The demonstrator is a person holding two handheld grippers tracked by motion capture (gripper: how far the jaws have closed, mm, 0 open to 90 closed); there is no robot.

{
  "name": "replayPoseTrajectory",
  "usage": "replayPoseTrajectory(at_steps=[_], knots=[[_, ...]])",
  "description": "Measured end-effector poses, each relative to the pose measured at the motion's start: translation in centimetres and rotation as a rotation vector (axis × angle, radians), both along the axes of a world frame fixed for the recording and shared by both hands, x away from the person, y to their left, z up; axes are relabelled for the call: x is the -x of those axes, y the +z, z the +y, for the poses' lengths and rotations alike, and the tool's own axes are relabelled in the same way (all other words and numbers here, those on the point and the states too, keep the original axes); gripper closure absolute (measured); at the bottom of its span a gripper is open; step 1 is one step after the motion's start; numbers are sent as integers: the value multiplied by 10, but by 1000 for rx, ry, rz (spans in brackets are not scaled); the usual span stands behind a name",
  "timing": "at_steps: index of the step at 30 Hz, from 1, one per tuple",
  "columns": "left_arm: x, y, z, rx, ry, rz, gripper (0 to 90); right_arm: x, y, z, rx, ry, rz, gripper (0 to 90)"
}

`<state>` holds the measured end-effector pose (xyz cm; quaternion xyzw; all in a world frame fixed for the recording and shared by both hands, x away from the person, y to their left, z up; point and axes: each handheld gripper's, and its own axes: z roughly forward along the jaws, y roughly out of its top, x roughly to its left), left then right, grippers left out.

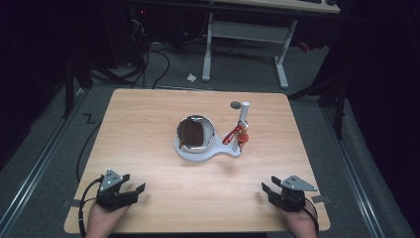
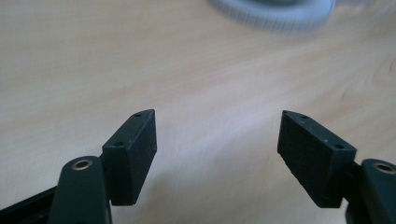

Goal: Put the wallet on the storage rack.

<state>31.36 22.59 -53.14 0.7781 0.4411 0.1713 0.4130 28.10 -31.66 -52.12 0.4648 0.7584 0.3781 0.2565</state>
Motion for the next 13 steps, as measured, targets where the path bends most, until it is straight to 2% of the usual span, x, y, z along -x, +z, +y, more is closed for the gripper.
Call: replayPoseTrajectory(at_steps=[1, 2, 4, 7, 9, 10, 12, 13], knots=[[2, 1, 4, -20, 1, -11, 273, 0, 0, 0, 1, -1, -1, 517], [2, 1, 6, -22, 7, -8, 276, 0, 0, 1, 2, -1, -3, 516], [2, -1, 9, -4, 10, 9, 277, -2, 1, 2, 4, -6, -4, 515], [2, 0, 9, 0, 7, -6, 287, -5, 1, 4, 4, -17, -4, 514], [1, 0, 9, 10, -5, 1, 285, -5, 1, 4, 3, -22, 0, 513], [1, -1, 9, -1, -22, 16, 281, -6, 1, 5, 4, -23, -3, 512], [1, 0, 9, -13, -31, 17, 264, -6, 0, 7, 11, -21, 4, 509], [1, 1, 9, -5, -29, 15, 263, -5, -1, 8, 17, -14, 6, 506]])
